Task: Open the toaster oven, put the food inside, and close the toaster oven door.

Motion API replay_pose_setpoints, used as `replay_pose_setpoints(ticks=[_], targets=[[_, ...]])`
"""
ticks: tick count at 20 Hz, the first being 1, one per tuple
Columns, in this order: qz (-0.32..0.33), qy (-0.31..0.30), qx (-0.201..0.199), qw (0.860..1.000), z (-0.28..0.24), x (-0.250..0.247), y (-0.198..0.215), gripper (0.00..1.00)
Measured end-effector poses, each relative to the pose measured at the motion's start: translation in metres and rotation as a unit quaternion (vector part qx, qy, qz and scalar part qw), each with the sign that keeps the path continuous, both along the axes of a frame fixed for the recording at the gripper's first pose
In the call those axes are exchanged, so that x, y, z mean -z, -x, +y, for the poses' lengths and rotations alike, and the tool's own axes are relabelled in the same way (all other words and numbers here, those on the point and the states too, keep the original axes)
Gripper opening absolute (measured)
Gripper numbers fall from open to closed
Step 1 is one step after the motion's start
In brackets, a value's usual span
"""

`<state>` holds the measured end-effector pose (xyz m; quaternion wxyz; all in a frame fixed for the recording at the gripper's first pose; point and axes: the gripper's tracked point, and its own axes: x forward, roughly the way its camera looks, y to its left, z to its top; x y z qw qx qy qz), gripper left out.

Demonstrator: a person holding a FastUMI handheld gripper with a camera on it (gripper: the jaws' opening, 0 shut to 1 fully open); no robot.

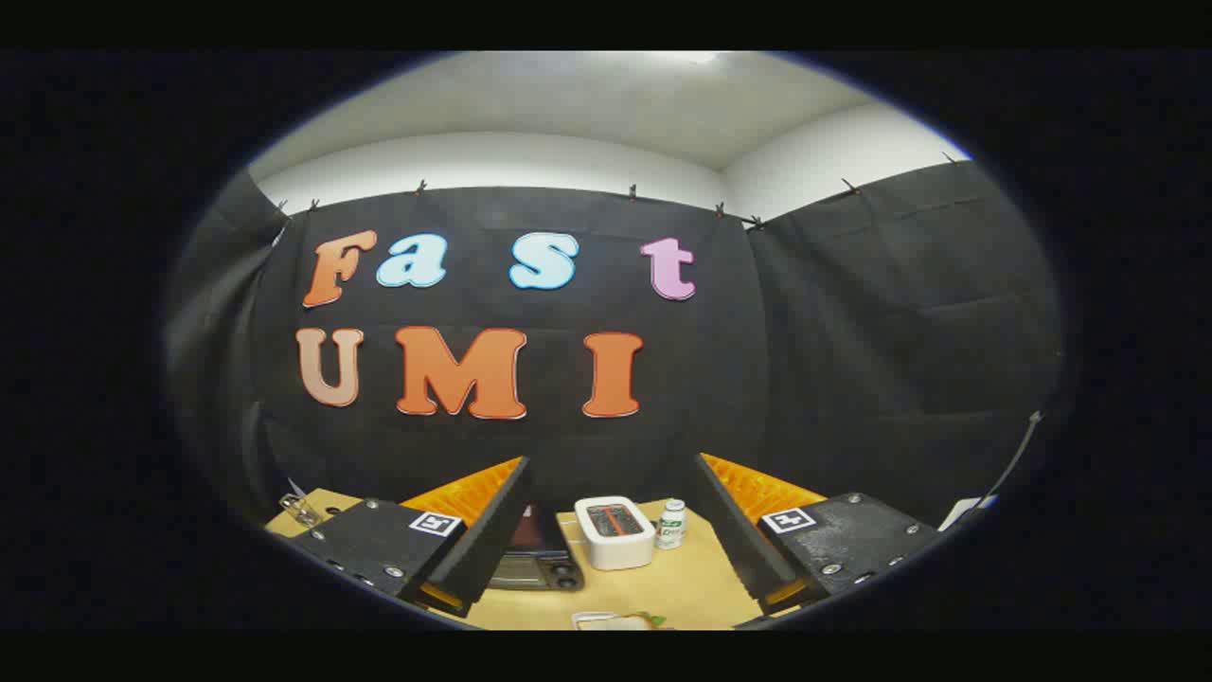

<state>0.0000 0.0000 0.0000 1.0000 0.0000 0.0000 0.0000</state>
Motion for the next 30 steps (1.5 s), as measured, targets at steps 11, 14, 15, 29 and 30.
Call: replay_pose_setpoints(ticks=[11, 14, 15, 29, 30], targets=[[0.007, 0.013, -0.001, 1.000, 0.040, -0.005, 0.016, 0.99], [0.006, 0.020, -0.006, 1.000, 0.045, -0.004, 0.019, 0.99], [0.008, 0.023, -0.007, 1.000, 0.047, -0.003, 0.020, 0.99], [-0.009, 0.039, -0.077, 0.996, 0.144, 0.040, -0.027, 0.99], [0.001, 0.041, -0.085, 0.996, 0.153, 0.058, -0.035, 0.99]])
